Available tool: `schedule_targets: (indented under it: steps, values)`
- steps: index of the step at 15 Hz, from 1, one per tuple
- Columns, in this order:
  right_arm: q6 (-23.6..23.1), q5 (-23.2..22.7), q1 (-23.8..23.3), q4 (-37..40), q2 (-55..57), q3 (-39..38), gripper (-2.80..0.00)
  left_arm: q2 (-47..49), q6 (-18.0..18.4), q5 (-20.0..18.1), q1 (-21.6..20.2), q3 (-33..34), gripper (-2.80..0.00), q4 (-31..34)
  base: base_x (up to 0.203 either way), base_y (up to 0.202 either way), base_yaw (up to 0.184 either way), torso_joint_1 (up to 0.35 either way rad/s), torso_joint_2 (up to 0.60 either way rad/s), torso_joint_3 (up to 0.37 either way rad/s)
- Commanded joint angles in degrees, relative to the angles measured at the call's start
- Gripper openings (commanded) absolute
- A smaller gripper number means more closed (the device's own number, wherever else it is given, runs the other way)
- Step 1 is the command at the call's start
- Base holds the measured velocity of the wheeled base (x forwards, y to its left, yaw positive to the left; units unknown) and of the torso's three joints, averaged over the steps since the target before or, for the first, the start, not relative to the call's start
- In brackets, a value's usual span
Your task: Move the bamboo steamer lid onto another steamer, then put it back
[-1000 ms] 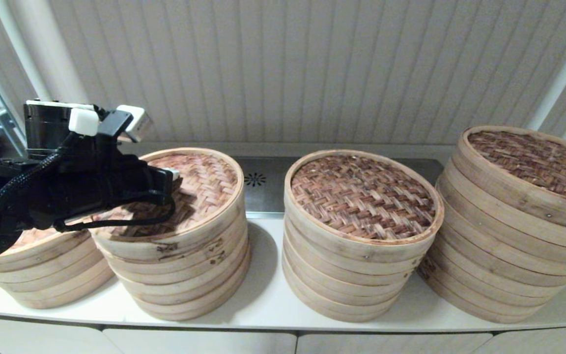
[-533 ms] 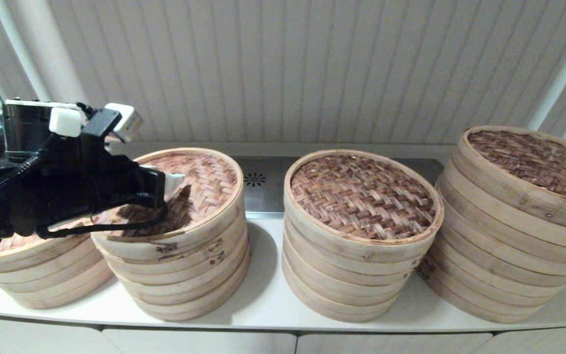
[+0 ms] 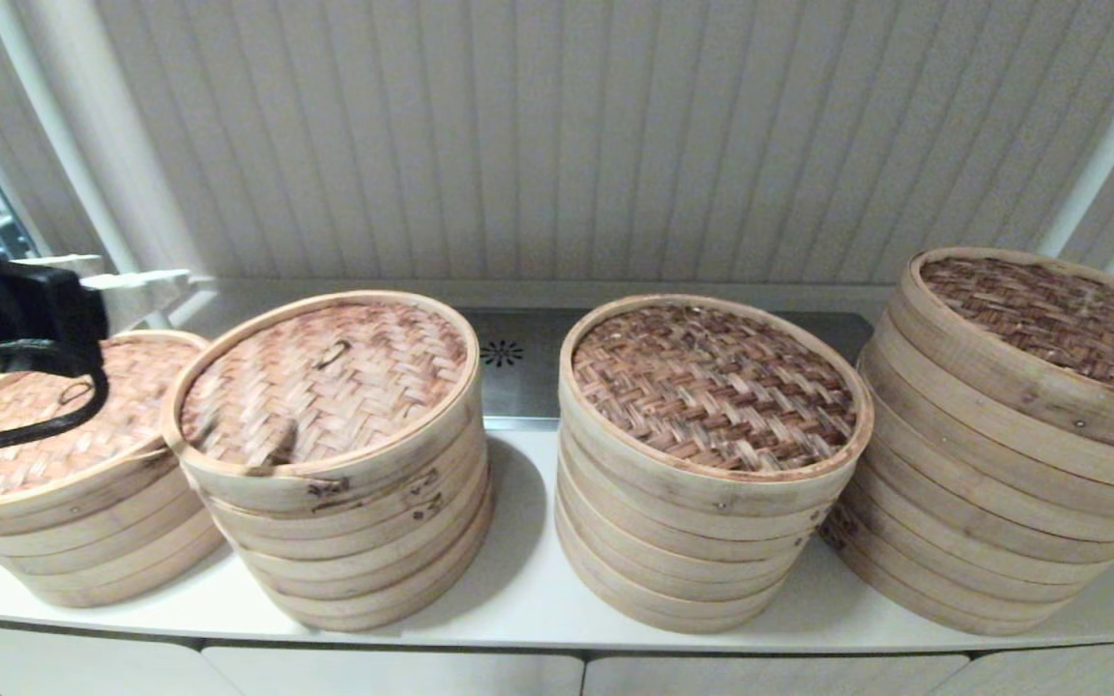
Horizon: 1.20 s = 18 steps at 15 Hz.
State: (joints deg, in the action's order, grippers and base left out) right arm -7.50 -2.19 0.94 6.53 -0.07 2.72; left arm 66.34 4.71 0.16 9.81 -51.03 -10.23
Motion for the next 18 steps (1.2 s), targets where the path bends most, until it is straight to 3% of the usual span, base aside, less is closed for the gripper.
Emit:
schedule_targets:
  steps: [1,5,8,13,18]
  values:
    - [-0.06,0.0,0.03,0.06,-0.19,0.01,-2.8,-10.57,-0.01,0.01,-1.78,1.92,-2.8,2.17,0.0,0.0,0.0,0.0,0.0,0.0]
    - [0.03,0.0,0.03,-0.03,-0.19,0.01,-2.8,-24.95,-0.76,1.37,-3.84,15.4,-2.8,7.14,0.0,0.0,0.0,0.0,0.0,0.0]
    - [0.38,0.0,0.02,-0.03,-0.19,0.01,-2.8,-28.41,-4.86,4.15,-5.72,25.58,-2.8,7.44,0.0,0.0,0.0,0.0,0.0,0.0]
    - [0.47,0.0,-0.06,-0.03,-0.19,-0.02,-2.8,-28.95,-9.51,5.0,-8.92,38.56,-2.8,0.53,0.0,0.0,0.0,0.0,0.0,0.0]
    - [0.47,0.0,-0.02,-0.03,-0.19,0.01,-2.8,-34.42,-9.68,4.08,-9.52,47.47,-2.8,-4.62,0.0,0.0,0.0,0.0,0.0,0.0]
